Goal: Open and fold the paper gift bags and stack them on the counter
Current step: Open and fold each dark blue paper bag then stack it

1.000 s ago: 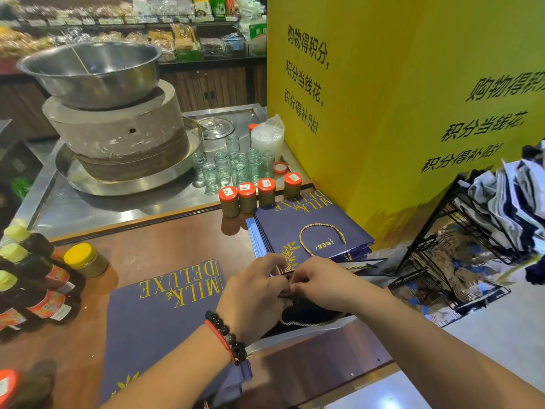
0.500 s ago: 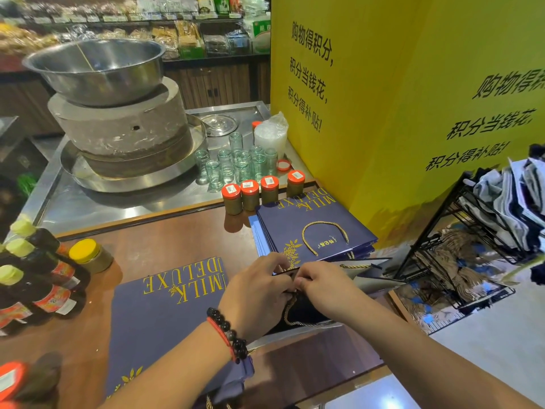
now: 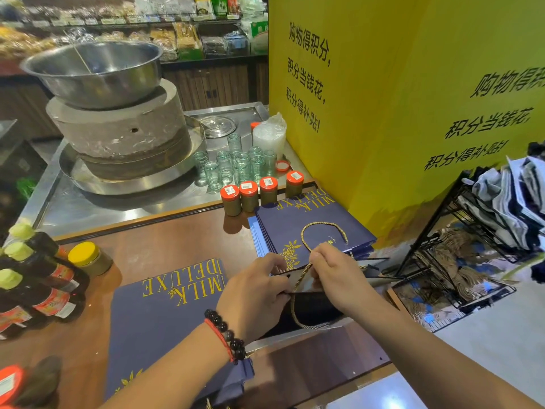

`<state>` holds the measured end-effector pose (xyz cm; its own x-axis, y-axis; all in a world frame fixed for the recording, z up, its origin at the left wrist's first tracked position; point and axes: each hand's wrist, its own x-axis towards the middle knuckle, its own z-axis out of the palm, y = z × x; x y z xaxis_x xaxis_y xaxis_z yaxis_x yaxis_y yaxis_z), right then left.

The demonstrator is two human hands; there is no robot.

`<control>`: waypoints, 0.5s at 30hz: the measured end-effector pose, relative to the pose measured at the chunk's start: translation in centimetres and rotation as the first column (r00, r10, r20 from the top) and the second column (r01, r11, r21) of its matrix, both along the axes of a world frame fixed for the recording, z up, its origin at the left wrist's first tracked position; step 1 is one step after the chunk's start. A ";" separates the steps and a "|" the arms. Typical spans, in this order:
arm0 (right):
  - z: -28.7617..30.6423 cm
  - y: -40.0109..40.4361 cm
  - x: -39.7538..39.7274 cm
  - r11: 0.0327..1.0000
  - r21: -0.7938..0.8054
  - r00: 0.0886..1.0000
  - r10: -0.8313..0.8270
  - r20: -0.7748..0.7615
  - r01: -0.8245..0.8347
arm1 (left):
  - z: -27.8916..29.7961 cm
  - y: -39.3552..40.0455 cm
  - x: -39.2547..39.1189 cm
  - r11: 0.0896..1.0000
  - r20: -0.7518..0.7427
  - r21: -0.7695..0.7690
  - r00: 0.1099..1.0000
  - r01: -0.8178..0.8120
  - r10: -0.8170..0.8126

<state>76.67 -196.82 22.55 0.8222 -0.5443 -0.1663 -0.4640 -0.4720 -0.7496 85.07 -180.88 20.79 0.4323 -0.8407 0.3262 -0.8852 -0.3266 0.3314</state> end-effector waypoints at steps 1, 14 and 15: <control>0.2 -0.2 0.0 0.999 0.027 0.998 -0.047 0.037 0.046 | 0.0 0.0 0.0 1.000 -0.003 -0.002 1.000 0.000 0.000; 0.2 0.3 -2.3 0.971 0.156 0.905 -0.227 0.360 0.181 | -0.2 -0.1 0.3 0.999 -0.020 0.013 0.999 -0.029 0.030; 0.3 0.7 -2.9 0.977 0.111 0.902 -0.209 0.378 0.180 | -0.2 -0.1 0.3 0.999 -0.020 0.014 0.999 -0.032 0.032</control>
